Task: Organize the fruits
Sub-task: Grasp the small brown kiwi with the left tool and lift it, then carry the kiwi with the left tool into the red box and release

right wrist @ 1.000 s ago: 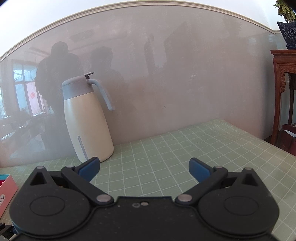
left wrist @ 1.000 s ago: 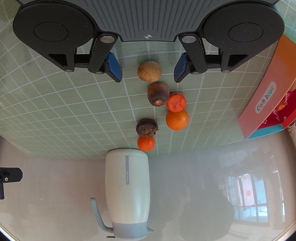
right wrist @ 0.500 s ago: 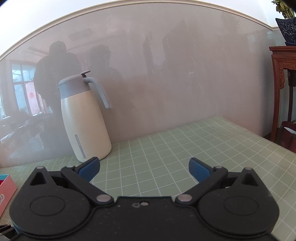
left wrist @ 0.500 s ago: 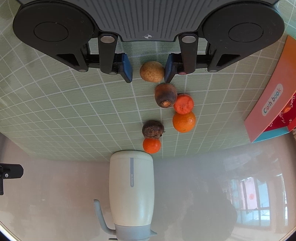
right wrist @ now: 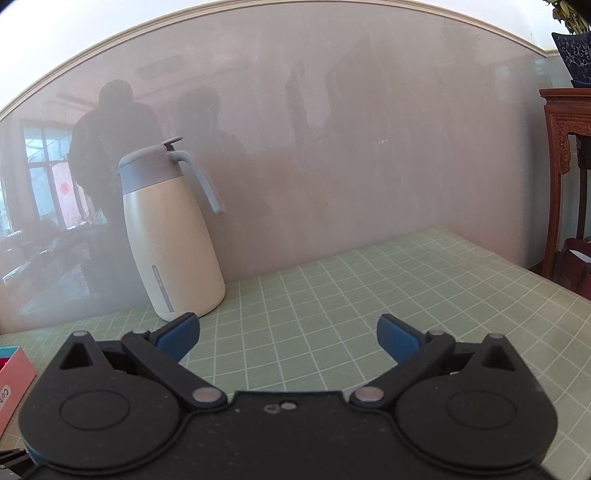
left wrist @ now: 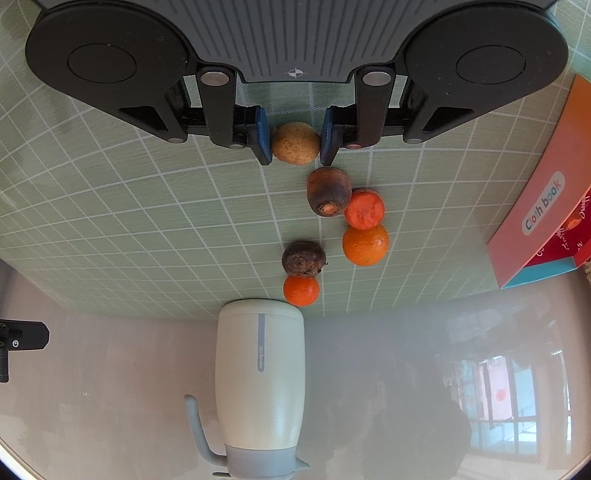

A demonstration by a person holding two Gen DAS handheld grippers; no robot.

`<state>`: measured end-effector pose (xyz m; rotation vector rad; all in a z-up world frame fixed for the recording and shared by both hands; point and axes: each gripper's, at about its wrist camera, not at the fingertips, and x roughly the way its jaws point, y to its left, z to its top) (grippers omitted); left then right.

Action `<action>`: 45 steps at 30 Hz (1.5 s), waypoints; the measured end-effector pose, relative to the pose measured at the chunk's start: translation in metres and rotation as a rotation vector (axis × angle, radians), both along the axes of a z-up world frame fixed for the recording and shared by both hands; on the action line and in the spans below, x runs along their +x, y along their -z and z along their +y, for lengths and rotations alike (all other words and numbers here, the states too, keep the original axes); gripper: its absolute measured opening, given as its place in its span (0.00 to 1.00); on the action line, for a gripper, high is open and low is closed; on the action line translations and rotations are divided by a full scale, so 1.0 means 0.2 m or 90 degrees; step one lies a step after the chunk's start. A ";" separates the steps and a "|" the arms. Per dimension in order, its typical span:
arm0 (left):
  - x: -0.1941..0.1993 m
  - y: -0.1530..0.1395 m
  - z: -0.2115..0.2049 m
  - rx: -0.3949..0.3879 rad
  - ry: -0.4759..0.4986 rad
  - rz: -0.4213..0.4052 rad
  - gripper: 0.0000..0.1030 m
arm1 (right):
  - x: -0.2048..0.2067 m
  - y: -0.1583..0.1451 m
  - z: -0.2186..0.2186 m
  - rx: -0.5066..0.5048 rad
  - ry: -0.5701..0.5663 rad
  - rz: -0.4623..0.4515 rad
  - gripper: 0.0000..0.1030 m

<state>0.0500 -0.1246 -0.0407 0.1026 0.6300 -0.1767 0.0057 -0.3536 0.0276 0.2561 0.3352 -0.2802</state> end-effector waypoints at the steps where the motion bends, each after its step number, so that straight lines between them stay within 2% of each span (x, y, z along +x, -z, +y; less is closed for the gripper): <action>1: 0.00 0.00 0.00 0.000 0.000 0.000 0.28 | 0.00 0.00 0.00 0.000 0.000 0.000 1.00; 15: 0.00 -0.01 0.01 0.001 -0.001 -0.005 0.27 | 0.01 0.00 0.02 0.003 -0.009 0.003 1.00; 24: -0.01 -0.04 0.07 0.009 -0.019 -0.026 0.27 | 0.03 -0.01 0.05 0.001 -0.021 0.001 1.00; 34: -0.01 -0.12 0.21 0.010 -0.057 -0.056 0.27 | 0.04 -0.02 0.12 -0.001 -0.037 -0.001 1.00; 45: -0.01 -0.20 0.47 0.007 -0.131 -0.079 0.27 | 0.09 -0.04 0.26 -0.004 -0.070 -0.003 1.00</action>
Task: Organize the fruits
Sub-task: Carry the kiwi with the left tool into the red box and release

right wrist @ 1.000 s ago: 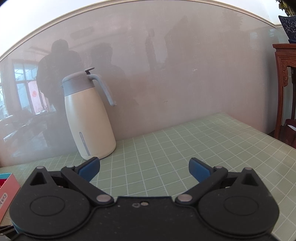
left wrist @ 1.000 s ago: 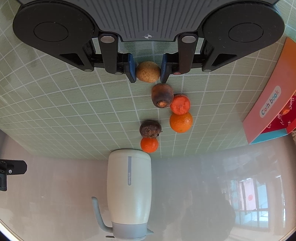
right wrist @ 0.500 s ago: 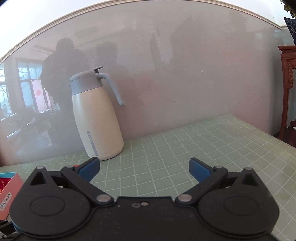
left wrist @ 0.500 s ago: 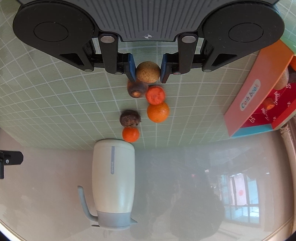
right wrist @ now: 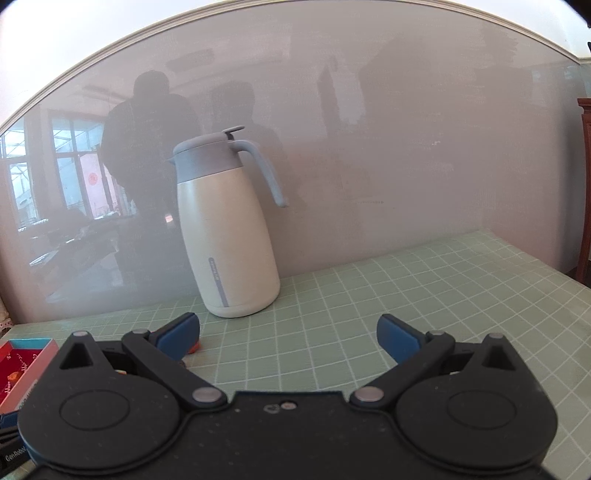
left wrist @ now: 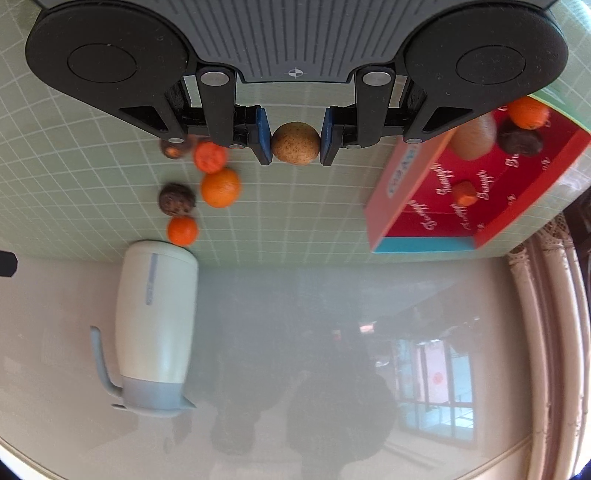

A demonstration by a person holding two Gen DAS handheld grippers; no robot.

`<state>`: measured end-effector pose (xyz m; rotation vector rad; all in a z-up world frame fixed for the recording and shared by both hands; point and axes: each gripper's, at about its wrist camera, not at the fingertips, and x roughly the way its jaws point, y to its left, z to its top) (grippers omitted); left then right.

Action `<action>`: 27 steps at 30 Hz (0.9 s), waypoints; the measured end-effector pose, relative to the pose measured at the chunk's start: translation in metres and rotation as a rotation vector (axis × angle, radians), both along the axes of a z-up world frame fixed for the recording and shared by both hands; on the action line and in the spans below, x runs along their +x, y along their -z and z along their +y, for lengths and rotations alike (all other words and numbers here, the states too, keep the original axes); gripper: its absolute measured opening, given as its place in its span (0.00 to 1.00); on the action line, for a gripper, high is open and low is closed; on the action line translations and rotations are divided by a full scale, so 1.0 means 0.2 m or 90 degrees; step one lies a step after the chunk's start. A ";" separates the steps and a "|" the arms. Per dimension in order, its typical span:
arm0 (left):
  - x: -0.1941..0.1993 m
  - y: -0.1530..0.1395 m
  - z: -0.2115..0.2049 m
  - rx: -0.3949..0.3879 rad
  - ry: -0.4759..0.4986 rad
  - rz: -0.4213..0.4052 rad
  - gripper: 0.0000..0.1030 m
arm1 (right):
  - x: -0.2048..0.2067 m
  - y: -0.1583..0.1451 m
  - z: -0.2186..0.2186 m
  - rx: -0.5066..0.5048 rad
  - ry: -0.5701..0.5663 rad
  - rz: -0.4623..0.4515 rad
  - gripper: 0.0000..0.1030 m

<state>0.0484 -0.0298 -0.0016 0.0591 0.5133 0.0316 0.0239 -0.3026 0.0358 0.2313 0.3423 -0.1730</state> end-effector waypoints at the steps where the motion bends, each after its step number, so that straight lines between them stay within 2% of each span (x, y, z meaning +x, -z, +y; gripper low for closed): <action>1: 0.00 -0.01 0.03 0.001 -0.008 -0.003 0.27 | 0.01 0.00 0.01 0.000 -0.004 0.000 1.00; 18: 0.01 -0.07 0.59 0.001 -0.167 -0.025 0.27 | 0.12 -0.02 0.34 -0.015 -0.084 -0.002 1.00; 27: 0.03 -0.01 0.75 -0.013 -0.203 0.002 0.27 | 0.16 -0.02 0.48 -0.018 -0.115 -0.003 1.00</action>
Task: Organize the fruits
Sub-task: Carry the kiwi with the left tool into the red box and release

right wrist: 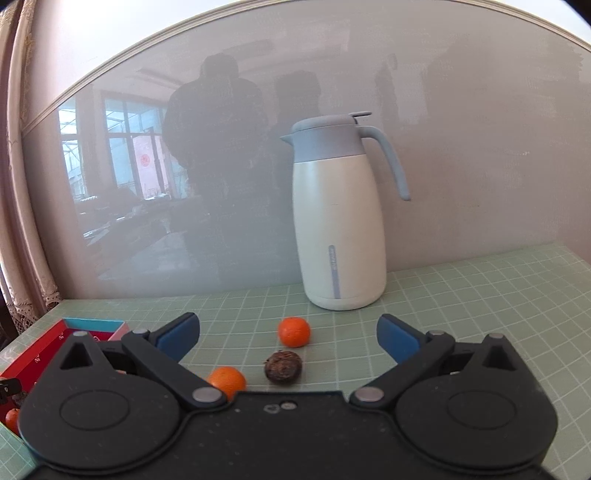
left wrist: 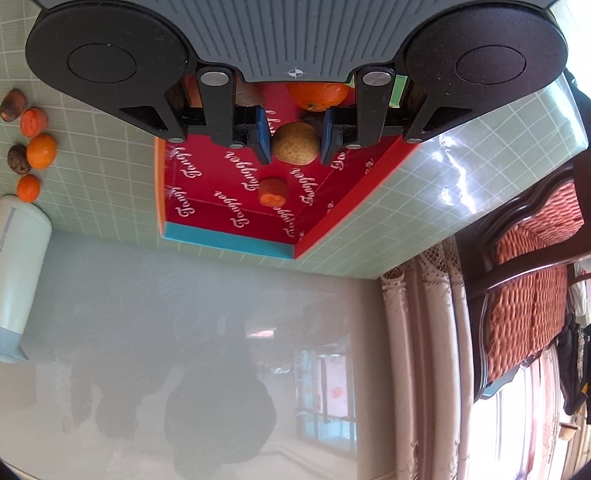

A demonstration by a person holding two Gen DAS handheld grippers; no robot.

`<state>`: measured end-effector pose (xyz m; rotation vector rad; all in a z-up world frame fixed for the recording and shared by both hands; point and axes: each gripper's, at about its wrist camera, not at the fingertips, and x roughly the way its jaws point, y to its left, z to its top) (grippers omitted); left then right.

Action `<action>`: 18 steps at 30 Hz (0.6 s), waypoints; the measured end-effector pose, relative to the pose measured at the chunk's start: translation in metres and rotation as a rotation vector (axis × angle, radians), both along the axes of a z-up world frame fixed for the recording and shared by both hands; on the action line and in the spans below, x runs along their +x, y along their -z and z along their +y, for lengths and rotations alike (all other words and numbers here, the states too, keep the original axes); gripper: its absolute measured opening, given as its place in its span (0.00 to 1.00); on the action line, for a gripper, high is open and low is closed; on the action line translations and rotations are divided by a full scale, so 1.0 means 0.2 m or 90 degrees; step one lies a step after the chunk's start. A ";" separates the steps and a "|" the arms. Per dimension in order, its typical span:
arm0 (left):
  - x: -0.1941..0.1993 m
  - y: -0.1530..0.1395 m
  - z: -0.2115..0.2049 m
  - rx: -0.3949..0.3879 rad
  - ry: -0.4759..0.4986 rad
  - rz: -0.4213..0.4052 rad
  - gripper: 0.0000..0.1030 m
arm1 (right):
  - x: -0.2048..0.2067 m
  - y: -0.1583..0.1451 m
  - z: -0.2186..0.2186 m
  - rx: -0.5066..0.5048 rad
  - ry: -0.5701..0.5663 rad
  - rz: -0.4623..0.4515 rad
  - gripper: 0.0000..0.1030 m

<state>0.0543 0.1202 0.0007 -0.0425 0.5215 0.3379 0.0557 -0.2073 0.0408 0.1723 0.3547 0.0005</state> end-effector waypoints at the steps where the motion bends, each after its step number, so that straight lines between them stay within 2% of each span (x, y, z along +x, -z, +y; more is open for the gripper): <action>1: 0.00 0.01 0.01 -0.002 -0.002 0.002 0.27 | 0.01 0.00 0.01 -0.001 -0.003 0.000 1.00; 18: 0.01 0.06 0.07 -0.011 0.003 0.032 0.28 | 0.04 0.00 0.14 0.004 -0.035 -0.002 1.00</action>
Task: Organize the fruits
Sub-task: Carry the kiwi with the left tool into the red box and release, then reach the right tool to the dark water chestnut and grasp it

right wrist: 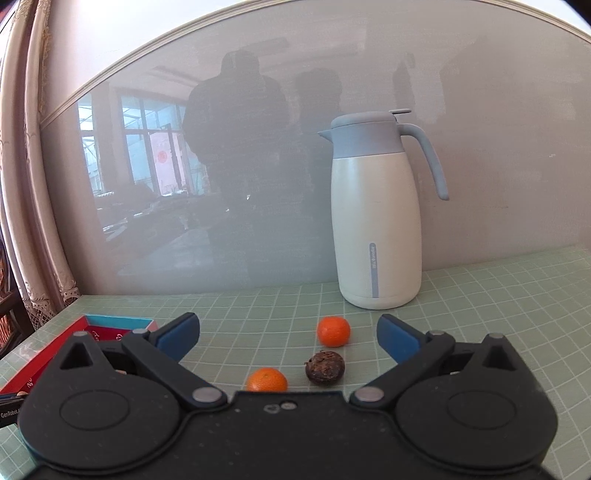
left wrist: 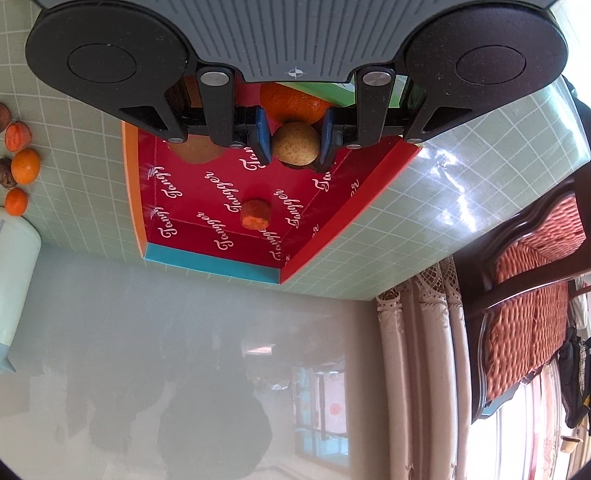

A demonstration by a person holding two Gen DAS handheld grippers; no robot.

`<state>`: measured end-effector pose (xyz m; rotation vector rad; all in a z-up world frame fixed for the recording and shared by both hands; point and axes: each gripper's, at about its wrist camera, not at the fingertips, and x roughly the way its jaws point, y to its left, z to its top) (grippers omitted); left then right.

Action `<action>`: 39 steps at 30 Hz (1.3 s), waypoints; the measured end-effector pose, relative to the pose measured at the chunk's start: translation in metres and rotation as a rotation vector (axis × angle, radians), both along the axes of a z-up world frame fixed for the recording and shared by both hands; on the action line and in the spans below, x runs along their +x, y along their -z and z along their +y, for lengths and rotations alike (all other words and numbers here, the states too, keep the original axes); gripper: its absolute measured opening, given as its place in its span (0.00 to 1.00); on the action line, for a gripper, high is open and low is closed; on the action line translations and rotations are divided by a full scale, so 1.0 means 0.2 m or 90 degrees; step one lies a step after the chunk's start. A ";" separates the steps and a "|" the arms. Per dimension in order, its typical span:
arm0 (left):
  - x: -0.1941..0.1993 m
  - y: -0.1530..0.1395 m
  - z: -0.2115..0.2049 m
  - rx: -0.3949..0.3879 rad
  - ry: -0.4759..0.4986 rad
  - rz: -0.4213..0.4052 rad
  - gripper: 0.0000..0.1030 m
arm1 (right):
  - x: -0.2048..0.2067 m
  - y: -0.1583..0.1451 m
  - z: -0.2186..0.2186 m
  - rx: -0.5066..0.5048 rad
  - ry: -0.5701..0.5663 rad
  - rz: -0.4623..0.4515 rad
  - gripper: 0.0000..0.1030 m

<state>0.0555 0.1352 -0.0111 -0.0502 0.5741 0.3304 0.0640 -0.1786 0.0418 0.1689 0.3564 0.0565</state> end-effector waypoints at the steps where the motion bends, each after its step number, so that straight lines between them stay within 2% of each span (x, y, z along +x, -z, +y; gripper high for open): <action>1: 0.00 0.00 0.00 0.000 0.003 0.001 0.28 | 0.00 0.00 0.01 0.001 -0.002 -0.001 1.00; 10: 0.01 0.00 0.04 -0.028 -0.006 0.008 0.28 | 0.01 0.01 0.04 -0.004 -0.010 0.002 1.00; 12: 0.00 0.00 0.05 -0.036 -0.010 0.007 0.31 | 0.01 0.01 0.04 -0.003 -0.008 0.002 1.00; 13: 0.00 -0.01 0.06 -0.037 -0.016 0.005 0.35 | 0.01 0.01 0.04 -0.003 -0.008 0.001 1.00; 14: 0.00 -0.01 0.06 -0.036 -0.024 -0.001 0.50 | 0.01 0.01 0.03 -0.003 -0.007 0.001 1.00; 15: -0.01 -0.02 0.07 -0.030 -0.030 -0.009 0.70 | 0.01 0.01 0.03 -0.003 -0.006 0.001 1.00; 17: -0.03 -0.05 0.05 -0.001 -0.043 -0.026 0.83 | 0.00 0.01 0.02 -0.003 -0.005 0.001 1.00; 19: -0.03 -0.07 0.04 0.019 -0.043 -0.033 0.85 | 0.00 0.01 0.02 -0.003 -0.004 0.002 1.00; 26: -0.06 -0.10 0.08 -0.020 -0.047 -0.033 0.85 | -0.02 0.01 -0.02 -0.003 0.006 0.002 1.00; 29: -0.11 -0.13 0.09 -0.006 -0.051 -0.039 0.85 | -0.02 0.01 -0.05 -0.002 0.011 0.003 1.00; 35: -0.24 -0.17 0.20 0.016 -0.095 -0.049 0.85 | -0.03 0.01 -0.06 -0.006 0.010 0.007 1.00; 39: -0.30 -0.16 0.27 0.006 -0.120 -0.037 0.87 | -0.03 0.03 -0.07 -0.014 0.004 0.018 1.00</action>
